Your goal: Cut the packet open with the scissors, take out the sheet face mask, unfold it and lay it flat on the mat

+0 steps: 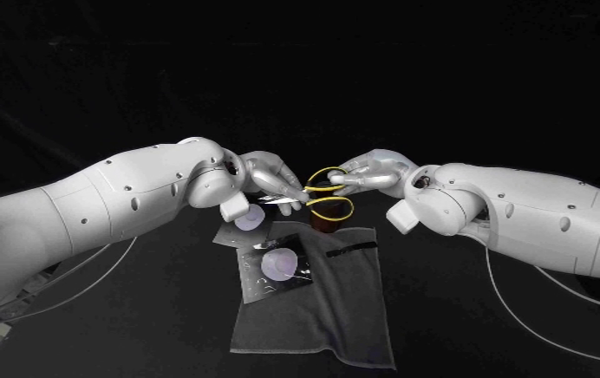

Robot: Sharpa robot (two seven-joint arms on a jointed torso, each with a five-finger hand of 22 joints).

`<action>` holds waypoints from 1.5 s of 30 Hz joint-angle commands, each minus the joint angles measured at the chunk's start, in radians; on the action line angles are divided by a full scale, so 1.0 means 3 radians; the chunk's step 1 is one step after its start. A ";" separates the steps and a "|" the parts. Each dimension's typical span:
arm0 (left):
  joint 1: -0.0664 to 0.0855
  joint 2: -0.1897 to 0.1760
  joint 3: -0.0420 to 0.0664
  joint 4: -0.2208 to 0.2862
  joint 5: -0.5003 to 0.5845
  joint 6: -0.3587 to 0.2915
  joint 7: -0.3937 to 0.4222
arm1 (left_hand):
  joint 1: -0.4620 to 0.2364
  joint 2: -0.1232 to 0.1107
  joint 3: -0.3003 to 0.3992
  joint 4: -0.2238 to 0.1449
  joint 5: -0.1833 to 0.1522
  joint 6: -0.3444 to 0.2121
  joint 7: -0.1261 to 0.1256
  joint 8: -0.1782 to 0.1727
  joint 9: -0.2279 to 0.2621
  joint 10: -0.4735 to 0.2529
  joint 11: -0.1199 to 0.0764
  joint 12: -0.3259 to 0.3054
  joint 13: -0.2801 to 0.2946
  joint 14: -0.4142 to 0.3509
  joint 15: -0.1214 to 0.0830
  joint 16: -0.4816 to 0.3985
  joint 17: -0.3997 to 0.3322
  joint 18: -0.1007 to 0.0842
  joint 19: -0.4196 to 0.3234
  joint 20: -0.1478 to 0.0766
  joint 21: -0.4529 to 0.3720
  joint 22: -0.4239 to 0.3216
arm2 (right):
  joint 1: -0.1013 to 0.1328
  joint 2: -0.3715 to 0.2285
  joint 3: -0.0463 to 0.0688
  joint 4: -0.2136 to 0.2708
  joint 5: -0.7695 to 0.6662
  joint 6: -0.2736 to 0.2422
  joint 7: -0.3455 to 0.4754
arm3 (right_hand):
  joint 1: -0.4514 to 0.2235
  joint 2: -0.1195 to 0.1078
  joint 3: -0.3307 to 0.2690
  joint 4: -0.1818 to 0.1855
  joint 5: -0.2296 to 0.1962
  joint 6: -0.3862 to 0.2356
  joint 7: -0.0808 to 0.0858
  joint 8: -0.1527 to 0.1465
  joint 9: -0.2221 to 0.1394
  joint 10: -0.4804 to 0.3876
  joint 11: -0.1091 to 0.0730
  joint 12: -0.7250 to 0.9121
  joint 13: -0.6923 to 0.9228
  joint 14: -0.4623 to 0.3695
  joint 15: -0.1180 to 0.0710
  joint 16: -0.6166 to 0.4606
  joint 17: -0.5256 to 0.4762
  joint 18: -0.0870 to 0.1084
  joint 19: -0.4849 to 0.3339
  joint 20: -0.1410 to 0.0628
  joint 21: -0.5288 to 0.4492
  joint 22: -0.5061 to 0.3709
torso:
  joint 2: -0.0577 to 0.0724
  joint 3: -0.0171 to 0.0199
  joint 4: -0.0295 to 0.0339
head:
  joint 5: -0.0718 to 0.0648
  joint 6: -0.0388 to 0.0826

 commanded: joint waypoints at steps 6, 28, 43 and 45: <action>0.0002 0.0004 0.0005 0.0005 -0.0003 0.0024 0.0076 | 0.0004 0.0041 0.0431 -0.0428 0.0011 0.0019 0.0009 0.0011 0.0007 0.0046 -0.0040 -0.0003 -0.0004 -0.0014 -0.0018 -0.0015 0.0003 0.0041 -0.0023 0.0010 0.0014 0.0004 | -0.0010 0.0008 0.0002 -0.0032 -0.0368 -0.0095 -0.0127 | -0.0039 -0.0141 0.0953 -0.0183 -0.0087 0.0420 -0.0050 0.0194 0.0072 0.0519 -0.0173 0.0064 0.0023 0.0376 -0.0156 0.0166 0.0159 0.0059 0.0380 -0.0086 0.0161 0.0049 | -0.0001 0.0000 -0.0003 | 0.0004 -0.0009; 0.0004 0.0041 0.0003 -0.0176 -0.0005 -0.0135 -0.0066 | -0.0106 0.0069 0.0304 -0.0442 0.0010 -0.0237 0.0098 -0.0138 0.0040 -0.0218 0.0058 -0.0065 0.0014 -0.0326 0.0104 -0.0065 0.0075 0.0014 -0.0244 0.0139 -0.0211 -0.0115 | 0.0000 -0.0024 0.0026 -0.0185 -0.0246 -0.0462 -0.0215 | -0.0522 -0.0039 0.1568 -0.0455 -0.0103 0.0495 -0.0178 0.0482 0.0392 0.0973 -0.0303 0.0027 0.0032 0.0682 -0.0289 0.0296 0.0441 0.0053 0.0618 -0.0201 0.0311 0.0117 | 0.0002 0.0003 -0.0004 | 0.0002 -0.0010; 0.0002 0.0221 -0.0085 -0.0504 -0.0242 -0.0209 -0.0244 | -0.0379 -0.0205 0.0075 -0.0065 0.0010 -0.0653 0.0241 -0.0373 -0.0020 -0.0993 0.0294 -0.0098 -0.0039 -0.1015 0.0366 -0.0282 -0.0051 0.0059 -0.0406 0.0383 -0.0954 -0.0575 | 0.0027 0.0136 0.0032 -0.0493 -0.0427 -0.0292 -0.0452 | -0.0556 -0.0033 0.1592 -0.0491 -0.0103 0.0486 -0.0181 0.0501 0.0424 0.0987 -0.0306 0.0014 0.0030 0.0681 -0.0291 0.0293 0.0462 0.0051 0.0603 -0.0202 0.0311 0.0120 | 0.0002 0.0001 -0.0004 | -0.0027 -0.0030; 0.0001 0.0227 -0.0091 -0.0530 -0.0294 -0.0234 -0.0255 | -0.0370 -0.0217 0.0029 -0.0033 0.0010 -0.0661 0.0245 -0.0373 -0.0018 -0.1014 0.0300 -0.0090 -0.0038 -0.1063 0.0377 -0.0295 -0.0073 0.0055 -0.0401 0.0387 -0.1015 -0.0615 | 0.0029 0.0150 0.0032 -0.0531 -0.0453 -0.0271 -0.0473 | -0.0556 -0.0033 0.1592 -0.0491 -0.0103 0.0486 -0.0181 0.0501 0.0424 0.0987 -0.0306 0.0014 0.0030 0.0681 -0.0291 0.0293 0.0462 0.0051 0.0603 -0.0202 0.0311 0.0120 | 0.0001 0.0001 -0.0003 | -0.0029 -0.0040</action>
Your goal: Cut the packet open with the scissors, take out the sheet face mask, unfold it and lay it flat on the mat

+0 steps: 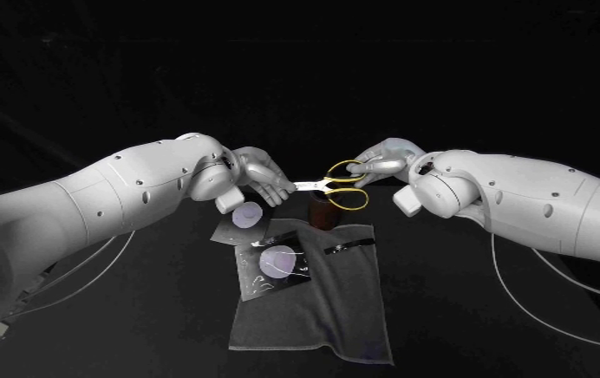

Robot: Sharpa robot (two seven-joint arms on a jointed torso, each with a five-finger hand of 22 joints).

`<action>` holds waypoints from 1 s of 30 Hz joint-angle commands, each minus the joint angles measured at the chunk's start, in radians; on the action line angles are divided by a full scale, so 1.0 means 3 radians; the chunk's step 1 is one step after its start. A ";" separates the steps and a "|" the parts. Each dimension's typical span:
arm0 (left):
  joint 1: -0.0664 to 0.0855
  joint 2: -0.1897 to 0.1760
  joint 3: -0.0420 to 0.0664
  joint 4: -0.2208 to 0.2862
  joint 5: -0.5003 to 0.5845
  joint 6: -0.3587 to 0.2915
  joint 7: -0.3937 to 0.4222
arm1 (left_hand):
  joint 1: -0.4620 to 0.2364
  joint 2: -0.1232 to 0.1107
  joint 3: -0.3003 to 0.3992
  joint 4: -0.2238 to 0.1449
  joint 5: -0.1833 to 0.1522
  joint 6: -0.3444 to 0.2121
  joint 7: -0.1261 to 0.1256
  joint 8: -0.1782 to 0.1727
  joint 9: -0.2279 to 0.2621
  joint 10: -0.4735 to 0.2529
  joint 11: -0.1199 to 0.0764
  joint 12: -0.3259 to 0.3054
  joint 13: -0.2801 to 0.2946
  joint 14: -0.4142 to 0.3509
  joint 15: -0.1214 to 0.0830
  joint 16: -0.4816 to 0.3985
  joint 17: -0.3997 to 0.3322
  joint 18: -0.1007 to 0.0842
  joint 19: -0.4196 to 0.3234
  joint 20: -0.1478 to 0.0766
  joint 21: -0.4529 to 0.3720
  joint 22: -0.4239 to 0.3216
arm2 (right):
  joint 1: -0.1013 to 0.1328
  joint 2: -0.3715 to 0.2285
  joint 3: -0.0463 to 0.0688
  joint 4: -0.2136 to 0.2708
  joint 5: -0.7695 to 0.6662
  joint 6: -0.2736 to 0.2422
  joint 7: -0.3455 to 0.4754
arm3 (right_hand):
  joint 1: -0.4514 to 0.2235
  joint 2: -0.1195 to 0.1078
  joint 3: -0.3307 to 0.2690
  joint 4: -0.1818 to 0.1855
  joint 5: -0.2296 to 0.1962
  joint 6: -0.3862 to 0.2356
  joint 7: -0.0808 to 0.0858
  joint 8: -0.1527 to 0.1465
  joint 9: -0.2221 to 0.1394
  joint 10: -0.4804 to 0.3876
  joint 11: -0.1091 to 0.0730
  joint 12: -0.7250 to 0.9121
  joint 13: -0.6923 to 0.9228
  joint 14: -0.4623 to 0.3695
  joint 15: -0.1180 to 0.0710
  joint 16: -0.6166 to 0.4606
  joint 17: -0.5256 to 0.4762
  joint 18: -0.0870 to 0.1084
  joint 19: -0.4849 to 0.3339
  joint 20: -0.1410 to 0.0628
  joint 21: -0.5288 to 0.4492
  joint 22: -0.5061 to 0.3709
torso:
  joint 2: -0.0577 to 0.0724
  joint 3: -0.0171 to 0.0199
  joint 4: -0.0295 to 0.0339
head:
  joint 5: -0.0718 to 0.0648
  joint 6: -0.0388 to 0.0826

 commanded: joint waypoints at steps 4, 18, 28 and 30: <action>0.0002 0.0011 -0.0007 -0.0075 -0.0251 -0.0112 -0.0084 | 0.0065 -0.0049 -0.0129 0.0075 -0.0005 -0.0024 0.0013 -0.0006 0.0008 -0.0078 0.0006 0.0025 0.0005 -0.0106 0.0025 -0.0028 -0.0062 0.0057 0.0054 0.0012 -0.0145 -0.0101 | 0.0011 0.0032 0.0006 -0.0105 -0.0151 0.0069 -0.0149 | -0.0010 0.0029 0.0000 -0.0013 0.0010 0.0005 -0.0015 0.0021 0.0005 0.0138 -0.0122 -0.0011 -0.0003 0.0023 -0.0002 0.0013 0.0003 0.0035 0.0008 -0.0007 0.0003 0.0004 | -0.0005 0.0003 0.0001 | -0.0002 -0.0012; -0.0002 -0.0042 -0.0011 -0.0139 -0.0269 -0.0428 -0.0026 | 0.0157 -0.0062 -0.0452 0.0252 -0.0003 -0.0053 0.0033 -0.0012 -0.0002 -0.0263 0.0055 0.0027 0.0000 -0.0290 0.0081 -0.0053 -0.0178 0.0036 0.0113 0.0016 -0.0359 -0.0244 | 0.0015 0.0150 0.0005 -0.0304 -0.0274 0.0104 -0.0291 | -0.0020 0.0032 0.0010 -0.0034 0.0009 0.0003 -0.0017 0.0030 0.0020 0.0146 -0.0124 -0.0015 -0.0003 0.0023 -0.0004 0.0013 0.0013 0.0036 0.0007 -0.0007 0.0006 0.0007 | -0.0006 -0.0003 0.0002 | -0.0028 -0.0005; -0.0007 -0.0263 0.0013 -0.0061 -0.0018 -0.1021 0.0244 | 0.0468 0.0130 -0.1576 0.0648 0.0000 -0.0066 0.0111 0.0012 -0.0007 -0.0383 0.0087 0.0166 0.0014 -0.0370 0.0105 0.0039 -0.0305 0.0023 0.0218 0.0015 -0.0544 -0.0373 | 0.0009 0.0186 -0.0001 -0.0296 -0.0287 -0.0092 -0.0514 | -0.0062 0.0018 0.0027 -0.0065 0.0009 -0.0034 -0.0002 0.0031 0.0046 0.0111 -0.0109 -0.0052 -0.0013 -0.0019 0.0011 -0.0013 0.0025 0.0034 -0.0003 -0.0003 0.0009 0.0011 | -0.0004 0.0001 0.0002 | -0.0037 0.0000; -0.0008 -0.0323 0.0016 -0.0015 0.0036 -0.1113 0.0318 | 0.0468 0.0131 -0.1577 0.0648 0.0000 -0.0063 0.0111 0.0014 -0.0007 -0.0382 0.0087 0.0169 0.0014 -0.0369 0.0104 0.0041 -0.0305 0.0023 0.0220 0.0015 -0.0545 -0.0373 | 0.0007 0.0189 -0.0002 -0.0280 -0.0285 -0.0149 -0.0563 | -0.0091 -0.0007 0.0031 -0.0086 0.0009 -0.0082 0.0021 0.0020 0.0060 0.0055 -0.0086 -0.0083 -0.0022 -0.0074 0.0031 -0.0045 0.0027 0.0033 -0.0013 0.0006 0.0007 0.0012 | -0.0009 -0.0001 0.0004 | -0.0050 -0.0007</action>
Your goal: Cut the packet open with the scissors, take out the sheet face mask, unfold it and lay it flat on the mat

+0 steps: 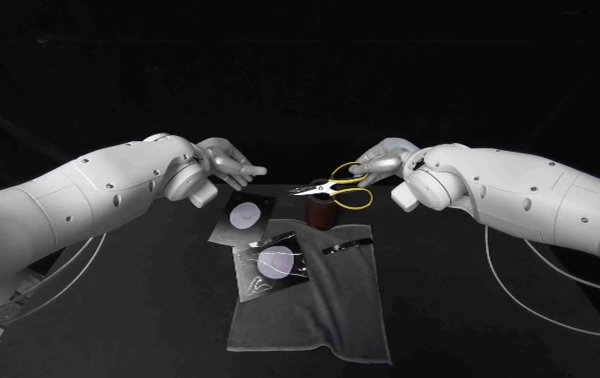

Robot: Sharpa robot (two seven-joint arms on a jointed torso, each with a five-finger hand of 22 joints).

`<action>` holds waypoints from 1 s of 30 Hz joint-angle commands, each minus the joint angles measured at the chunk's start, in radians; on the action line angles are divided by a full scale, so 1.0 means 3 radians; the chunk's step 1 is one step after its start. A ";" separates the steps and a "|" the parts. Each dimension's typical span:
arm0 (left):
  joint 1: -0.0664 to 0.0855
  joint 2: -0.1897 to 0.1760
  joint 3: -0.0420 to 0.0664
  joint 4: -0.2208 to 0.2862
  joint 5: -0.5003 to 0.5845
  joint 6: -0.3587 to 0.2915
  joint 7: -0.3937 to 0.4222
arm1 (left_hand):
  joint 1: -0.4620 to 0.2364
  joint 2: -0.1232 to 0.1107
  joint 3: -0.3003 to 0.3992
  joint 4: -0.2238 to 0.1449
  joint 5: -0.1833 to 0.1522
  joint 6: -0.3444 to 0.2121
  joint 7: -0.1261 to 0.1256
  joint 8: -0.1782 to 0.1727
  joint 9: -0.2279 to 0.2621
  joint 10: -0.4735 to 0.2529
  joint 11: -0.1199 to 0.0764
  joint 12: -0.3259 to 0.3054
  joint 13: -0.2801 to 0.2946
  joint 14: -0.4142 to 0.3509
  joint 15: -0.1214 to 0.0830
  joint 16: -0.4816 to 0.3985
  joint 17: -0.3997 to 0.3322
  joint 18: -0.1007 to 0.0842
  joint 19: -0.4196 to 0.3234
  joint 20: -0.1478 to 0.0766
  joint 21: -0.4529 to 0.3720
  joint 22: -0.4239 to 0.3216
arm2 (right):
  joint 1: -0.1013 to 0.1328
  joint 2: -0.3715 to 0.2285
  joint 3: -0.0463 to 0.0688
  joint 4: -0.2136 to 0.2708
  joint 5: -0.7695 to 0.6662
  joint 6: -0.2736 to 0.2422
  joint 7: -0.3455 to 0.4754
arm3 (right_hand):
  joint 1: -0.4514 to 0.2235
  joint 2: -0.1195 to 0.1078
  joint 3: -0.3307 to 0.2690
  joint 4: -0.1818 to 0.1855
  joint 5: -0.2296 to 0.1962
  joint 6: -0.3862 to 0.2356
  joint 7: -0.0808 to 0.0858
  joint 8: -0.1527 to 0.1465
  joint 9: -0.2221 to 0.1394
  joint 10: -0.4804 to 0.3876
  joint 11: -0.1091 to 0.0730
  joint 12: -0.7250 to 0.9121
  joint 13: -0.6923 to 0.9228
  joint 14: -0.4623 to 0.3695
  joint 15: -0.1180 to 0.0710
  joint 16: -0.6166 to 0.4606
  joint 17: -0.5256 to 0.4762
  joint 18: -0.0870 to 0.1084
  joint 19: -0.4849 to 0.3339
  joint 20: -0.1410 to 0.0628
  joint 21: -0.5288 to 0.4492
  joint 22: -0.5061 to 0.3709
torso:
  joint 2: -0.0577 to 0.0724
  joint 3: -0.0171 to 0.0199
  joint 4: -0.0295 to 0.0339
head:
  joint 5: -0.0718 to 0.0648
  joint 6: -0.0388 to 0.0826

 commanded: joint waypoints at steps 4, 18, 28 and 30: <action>-0.0003 -0.0147 0.0009 0.0167 0.0280 -0.0444 0.0394 | 0.0006 0.0037 -0.0016 -0.0010 0.0000 0.0045 0.0087 0.0022 0.0006 0.0014 -0.0004 0.0028 0.0003 0.0004 -0.0006 0.0024 -0.0008 0.0024 0.0024 0.0003 -0.0017 -0.0008 | -0.0007 0.0012 -0.0001 0.0040 -0.0012 -0.0234 -0.0229 | -0.0184 -0.0119 -0.0073 -0.0018 0.0024 -0.0186 0.0079 -0.0029 0.0038 -0.0171 0.0003 -0.0040 -0.0023 -0.0234 0.0084 -0.0128 -0.0006 0.0054 -0.0053 0.0050 -0.0029 -0.0015 | -0.0003 -0.0003 0.0008 | -0.0014 -0.0005; -0.0024 -0.0420 -0.0001 0.0520 0.0397 -0.0486 0.0545 | 0.0047 0.0056 0.0006 -0.0012 -0.0001 0.0060 0.0085 0.0029 0.0003 0.0023 -0.0009 0.0059 0.0002 0.0014 -0.0011 0.0054 -0.0024 0.0029 0.0048 0.0002 -0.0029 -0.0019 | -0.0047 0.0034 -0.0008 0.0049 0.0029 -0.0396 -0.0300 | -0.0403 -0.0312 -0.0321 0.0180 0.0041 -0.0546 0.0269 -0.0270 0.0014 -0.0698 0.0200 -0.0025 -0.0020 -0.0690 0.0254 -0.0320 -0.0063 0.0048 -0.0150 0.0168 -0.0169 -0.0100 | -0.0002 0.0002 0.0005 | -0.0023 0.0006; -0.0052 -0.0467 -0.0007 0.0575 0.0427 -0.0469 0.0544 | 0.0047 0.0056 0.0006 -0.0012 -0.0001 0.0060 0.0085 0.0029 0.0003 0.0023 -0.0009 0.0059 0.0002 0.0014 -0.0011 0.0054 -0.0024 0.0029 0.0048 0.0002 -0.0029 -0.0019 | -0.0066 0.0033 -0.0012 0.0073 0.0024 -0.0211 -0.0355 | -0.0489 -0.0400 -0.0748 0.0396 0.0196 -0.0776 0.0376 -0.0408 0.0011 -0.1030 0.0309 0.0018 -0.0016 -0.0990 0.0348 -0.0302 -0.0149 -0.0001 -0.0243 0.0192 -0.0292 -0.0157 | 0.0003 0.0002 -0.0002 | -0.0029 0.0006; -0.0058 -0.0470 -0.0008 0.0584 0.0431 -0.0466 0.0544 | 0.0047 0.0056 0.0006 -0.0012 -0.0001 0.0060 0.0085 0.0029 0.0003 0.0023 -0.0009 0.0059 0.0002 0.0014 -0.0011 0.0054 -0.0024 0.0029 0.0048 0.0002 -0.0029 -0.0019 | -0.0070 0.0033 -0.0013 0.0077 0.0024 -0.0193 -0.0360 | -0.0480 -0.0400 -0.0855 0.0450 0.0225 -0.0810 0.0389 -0.0422 0.0017 -0.1087 0.0323 0.0025 -0.0016 -0.1047 0.0363 -0.0285 -0.0168 -0.0014 -0.0259 0.0192 -0.0317 -0.0160 | 0.0003 0.0003 0.0000 | -0.0032 0.0003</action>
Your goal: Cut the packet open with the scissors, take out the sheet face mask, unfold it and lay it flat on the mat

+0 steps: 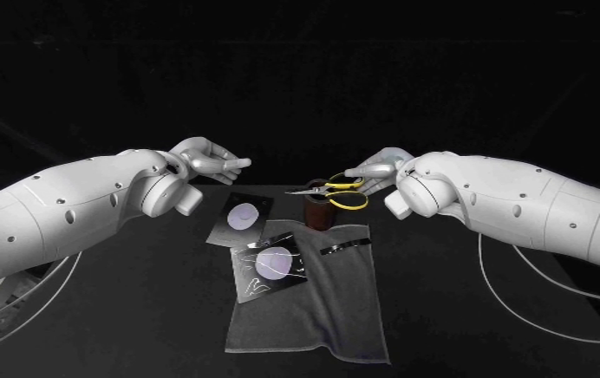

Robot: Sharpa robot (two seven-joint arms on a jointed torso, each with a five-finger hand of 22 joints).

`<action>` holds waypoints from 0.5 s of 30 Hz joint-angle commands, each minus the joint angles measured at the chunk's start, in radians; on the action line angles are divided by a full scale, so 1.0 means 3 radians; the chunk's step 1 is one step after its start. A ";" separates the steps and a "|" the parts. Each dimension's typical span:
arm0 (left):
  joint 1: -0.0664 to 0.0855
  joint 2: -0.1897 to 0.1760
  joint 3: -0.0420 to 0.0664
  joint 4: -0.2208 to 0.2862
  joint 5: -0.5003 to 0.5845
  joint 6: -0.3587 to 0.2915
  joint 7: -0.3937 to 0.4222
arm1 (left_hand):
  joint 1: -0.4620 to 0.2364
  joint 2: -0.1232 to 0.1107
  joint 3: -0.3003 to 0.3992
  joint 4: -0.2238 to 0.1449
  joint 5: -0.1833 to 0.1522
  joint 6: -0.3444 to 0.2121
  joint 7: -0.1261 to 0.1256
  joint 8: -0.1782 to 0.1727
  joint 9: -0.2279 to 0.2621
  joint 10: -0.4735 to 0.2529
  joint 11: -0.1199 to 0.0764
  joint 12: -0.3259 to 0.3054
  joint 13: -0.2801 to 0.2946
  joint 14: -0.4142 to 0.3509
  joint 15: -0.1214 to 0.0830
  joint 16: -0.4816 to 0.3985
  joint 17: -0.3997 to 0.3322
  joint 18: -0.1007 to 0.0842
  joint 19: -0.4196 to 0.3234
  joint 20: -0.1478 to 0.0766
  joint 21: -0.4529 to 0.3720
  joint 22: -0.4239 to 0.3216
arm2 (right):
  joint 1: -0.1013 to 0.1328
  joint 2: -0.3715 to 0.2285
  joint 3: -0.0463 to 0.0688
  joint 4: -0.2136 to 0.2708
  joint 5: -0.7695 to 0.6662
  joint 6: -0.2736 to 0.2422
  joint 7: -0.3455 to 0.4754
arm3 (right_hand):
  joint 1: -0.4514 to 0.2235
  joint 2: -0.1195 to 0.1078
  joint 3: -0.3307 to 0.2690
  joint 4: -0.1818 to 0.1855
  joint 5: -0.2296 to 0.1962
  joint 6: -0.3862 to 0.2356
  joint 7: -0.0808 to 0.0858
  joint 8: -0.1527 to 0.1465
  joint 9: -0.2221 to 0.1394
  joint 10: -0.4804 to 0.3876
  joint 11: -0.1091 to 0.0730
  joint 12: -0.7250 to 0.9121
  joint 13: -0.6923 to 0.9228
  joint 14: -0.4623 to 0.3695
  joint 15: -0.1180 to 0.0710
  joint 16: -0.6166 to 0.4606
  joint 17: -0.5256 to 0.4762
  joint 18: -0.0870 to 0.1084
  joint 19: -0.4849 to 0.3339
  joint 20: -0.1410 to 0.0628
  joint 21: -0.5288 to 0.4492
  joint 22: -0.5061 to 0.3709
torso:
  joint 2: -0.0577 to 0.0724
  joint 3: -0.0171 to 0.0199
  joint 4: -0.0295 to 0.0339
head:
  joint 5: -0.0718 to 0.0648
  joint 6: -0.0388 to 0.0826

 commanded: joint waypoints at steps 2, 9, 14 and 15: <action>-0.0008 -0.0009 0.0001 0.0027 0.0051 0.0001 0.0075 | 0.0008 0.0017 0.0005 -0.0012 -0.0001 0.0012 0.0075 0.0015 0.0000 0.0023 -0.0008 0.0020 0.0003 0.0014 -0.0011 0.0022 -0.0003 0.0029 0.0025 0.0002 -0.0016 -0.0003 | -0.0008 0.0004 0.0001 0.0013 -0.0003 0.0107 -0.0060 | 0.0018 -0.0033 -0.0187 0.0101 0.0062 -0.0076 0.0291 -0.0035 0.0009 -0.0108 0.0028 0.0019 0.0002 -0.0110 0.0025 0.0026 -0.0033 -0.0063 -0.0038 0.0002 -0.0043 -0.0005 | 0.0002 0.0002 0.0001 | -0.0007 -0.0003; -0.0016 -0.0021 0.0001 0.0065 0.0059 0.0019 0.0082 | 0.0008 0.0017 0.0005 -0.0012 -0.0001 0.0012 0.0075 0.0015 0.0000 0.0023 -0.0008 0.0020 0.0003 0.0014 -0.0011 0.0022 -0.0003 0.0029 0.0025 0.0002 -0.0016 -0.0003 | -0.0023 0.0004 0.0000 0.0027 -0.0005 0.0124 -0.0059 | 0.0060 -0.0014 -0.0518 0.0310 0.0170 -0.0173 0.0316 -0.0061 0.0027 -0.0241 0.0059 0.0052 0.0004 -0.0267 0.0062 0.0070 -0.0086 -0.0097 -0.0058 0.0000 -0.0088 0.0000 | 0.0000 0.0003 0.0000 | -0.0005 -0.0006; -0.0019 -0.0026 0.0001 0.0075 0.0063 0.0025 0.0087 | 0.0010 0.0015 0.0004 -0.0011 -0.0001 0.0018 0.0075 0.0018 0.0000 0.0021 -0.0008 0.0025 0.0002 0.0013 -0.0011 0.0028 -0.0007 0.0029 0.0028 0.0003 -0.0020 -0.0006 | -0.0027 0.0002 -0.0001 0.0032 -0.0003 0.0112 -0.0053 | 0.0100 0.0015 -0.0671 0.0416 0.0186 -0.0205 0.0321 -0.0066 0.0035 -0.0285 0.0066 0.0075 0.0003 -0.0306 0.0069 0.0106 -0.0105 -0.0104 -0.0055 0.0000 -0.0099 0.0002 | -0.0002 0.0001 0.0001 | -0.0006 -0.0007; -0.0020 -0.0028 0.0001 0.0076 0.0064 0.0026 0.0088 | 0.0010 0.0015 0.0004 -0.0011 -0.0001 0.0018 0.0075 0.0018 0.0000 0.0021 -0.0008 0.0025 0.0002 0.0013 -0.0011 0.0028 -0.0007 0.0029 0.0028 0.0003 -0.0020 -0.0006 | -0.0027 0.0001 -0.0001 0.0032 -0.0003 0.0112 -0.0053 | 0.0111 0.0023 -0.0710 0.0445 0.0190 -0.0216 0.0322 -0.0068 0.0036 -0.0300 0.0069 0.0079 0.0003 -0.0319 0.0071 0.0114 -0.0111 -0.0106 -0.0055 0.0000 -0.0103 0.0002 | -0.0002 0.0001 0.0001 | -0.0006 -0.0007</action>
